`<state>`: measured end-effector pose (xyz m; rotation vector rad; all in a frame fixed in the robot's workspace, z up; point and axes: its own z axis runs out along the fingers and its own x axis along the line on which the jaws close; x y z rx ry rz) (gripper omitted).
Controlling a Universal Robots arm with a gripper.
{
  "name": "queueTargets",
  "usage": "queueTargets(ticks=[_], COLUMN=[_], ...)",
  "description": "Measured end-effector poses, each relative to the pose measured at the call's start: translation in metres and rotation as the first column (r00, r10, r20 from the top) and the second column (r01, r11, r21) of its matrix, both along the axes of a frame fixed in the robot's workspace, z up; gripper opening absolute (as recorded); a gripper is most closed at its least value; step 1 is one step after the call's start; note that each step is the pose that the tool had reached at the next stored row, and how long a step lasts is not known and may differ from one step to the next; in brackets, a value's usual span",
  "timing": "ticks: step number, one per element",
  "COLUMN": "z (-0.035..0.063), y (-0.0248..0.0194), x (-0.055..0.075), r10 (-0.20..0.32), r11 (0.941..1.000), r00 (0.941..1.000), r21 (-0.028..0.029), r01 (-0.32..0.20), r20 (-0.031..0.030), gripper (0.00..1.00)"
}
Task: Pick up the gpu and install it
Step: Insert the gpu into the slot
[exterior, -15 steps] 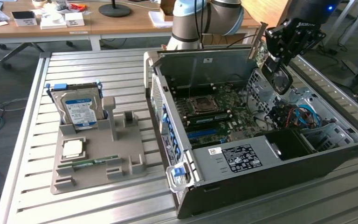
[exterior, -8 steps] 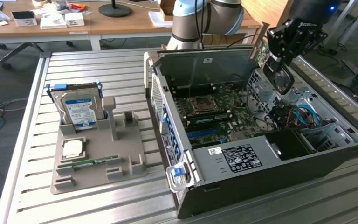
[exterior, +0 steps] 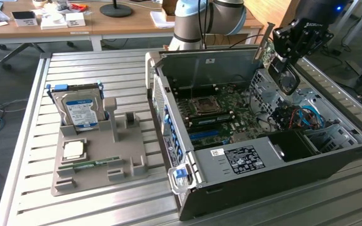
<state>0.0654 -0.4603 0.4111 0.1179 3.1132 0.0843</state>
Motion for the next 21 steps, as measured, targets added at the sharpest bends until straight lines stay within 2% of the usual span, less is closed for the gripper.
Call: queueTargets(ticks=[11, 21], z=[0.0000, 0.0000], y=[0.0000, 0.0000], x=[0.0000, 0.0000], r10=[0.005, 0.047], r11=[1.0000, 0.9989], r00=[1.0000, 0.9989], r21=[0.0000, 0.0000], r01=[-0.005, -0.047], r20=[0.0000, 0.0000], gripper=[0.27, 0.27])
